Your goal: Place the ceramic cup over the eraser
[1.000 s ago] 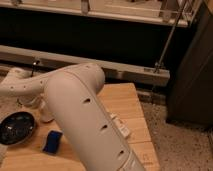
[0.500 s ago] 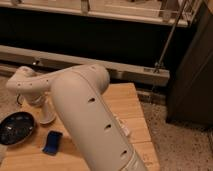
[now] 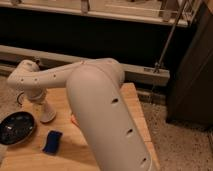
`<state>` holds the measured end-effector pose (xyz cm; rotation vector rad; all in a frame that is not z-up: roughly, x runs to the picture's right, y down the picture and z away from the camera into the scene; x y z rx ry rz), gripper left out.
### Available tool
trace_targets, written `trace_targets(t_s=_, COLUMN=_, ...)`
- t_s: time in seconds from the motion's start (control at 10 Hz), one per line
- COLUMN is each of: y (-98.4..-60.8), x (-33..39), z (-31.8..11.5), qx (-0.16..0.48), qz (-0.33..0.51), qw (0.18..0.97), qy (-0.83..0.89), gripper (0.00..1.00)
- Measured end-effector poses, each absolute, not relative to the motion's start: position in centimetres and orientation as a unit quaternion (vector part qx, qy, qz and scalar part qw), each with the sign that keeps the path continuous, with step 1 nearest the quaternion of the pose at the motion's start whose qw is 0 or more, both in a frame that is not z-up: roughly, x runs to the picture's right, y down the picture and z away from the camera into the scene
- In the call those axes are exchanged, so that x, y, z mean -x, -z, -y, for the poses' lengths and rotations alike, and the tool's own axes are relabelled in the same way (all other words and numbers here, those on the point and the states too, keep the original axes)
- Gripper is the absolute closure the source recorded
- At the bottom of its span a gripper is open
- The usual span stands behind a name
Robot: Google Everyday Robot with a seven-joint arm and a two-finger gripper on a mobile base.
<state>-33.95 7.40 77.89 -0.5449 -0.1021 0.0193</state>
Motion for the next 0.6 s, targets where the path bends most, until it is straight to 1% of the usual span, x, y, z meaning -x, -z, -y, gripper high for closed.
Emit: trace_targets(t_s=0.6, y=-77.63, x=34.41, z=-7.48, qx=0.269, qz=0.054, qw=0.962, qy=-0.008, gripper=0.20)
